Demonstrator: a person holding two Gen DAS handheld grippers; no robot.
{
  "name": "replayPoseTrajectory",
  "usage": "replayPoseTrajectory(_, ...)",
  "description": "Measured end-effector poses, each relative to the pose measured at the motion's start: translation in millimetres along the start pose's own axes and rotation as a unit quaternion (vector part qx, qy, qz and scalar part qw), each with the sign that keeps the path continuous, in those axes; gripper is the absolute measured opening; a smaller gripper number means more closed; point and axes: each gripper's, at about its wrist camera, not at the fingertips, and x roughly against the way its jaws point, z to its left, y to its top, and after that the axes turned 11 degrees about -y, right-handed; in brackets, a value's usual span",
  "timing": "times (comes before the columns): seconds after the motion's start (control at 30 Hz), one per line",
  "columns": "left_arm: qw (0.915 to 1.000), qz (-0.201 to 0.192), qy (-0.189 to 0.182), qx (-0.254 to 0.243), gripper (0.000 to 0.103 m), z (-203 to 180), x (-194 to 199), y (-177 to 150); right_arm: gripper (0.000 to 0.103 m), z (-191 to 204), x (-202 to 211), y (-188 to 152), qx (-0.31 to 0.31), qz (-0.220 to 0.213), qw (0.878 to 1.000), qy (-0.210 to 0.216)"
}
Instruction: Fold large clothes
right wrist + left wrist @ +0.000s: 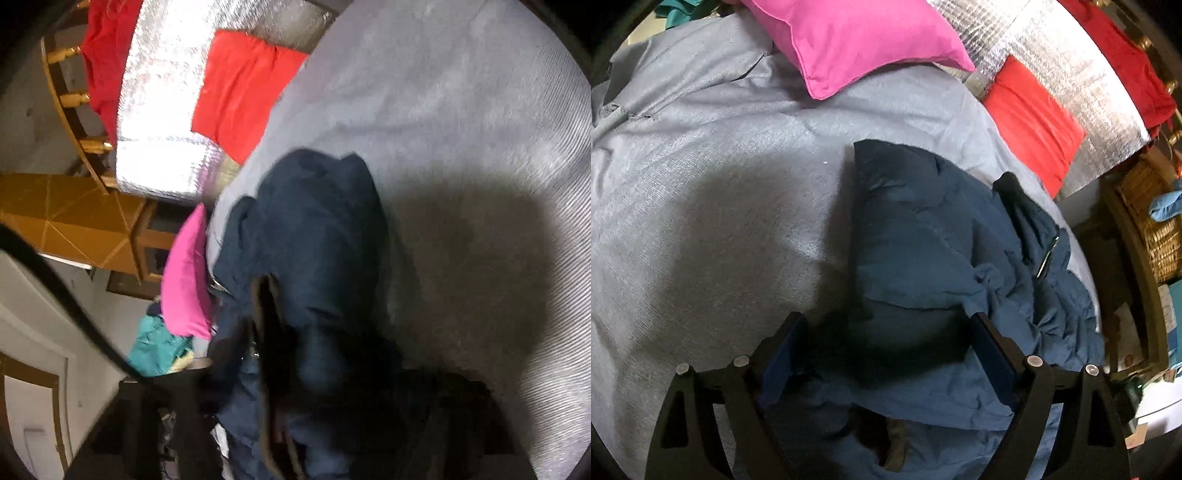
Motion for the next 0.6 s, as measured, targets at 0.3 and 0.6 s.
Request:
replayPoseTrajectory(0.3, 0.9989, -0.038, -0.012, -0.024, 0.052, -14, 17, 1, 0.035, 16, 18, -7, 0.001, -0.017, 0.998, 0.059)
replayPoseTrajectory(0.6, 0.9998, -0.015, 0.006, 0.015, 0.06, 1, 5, 5, 0.054, -17, 10, -1, -0.057, 0.004, 0.997, 0.043)
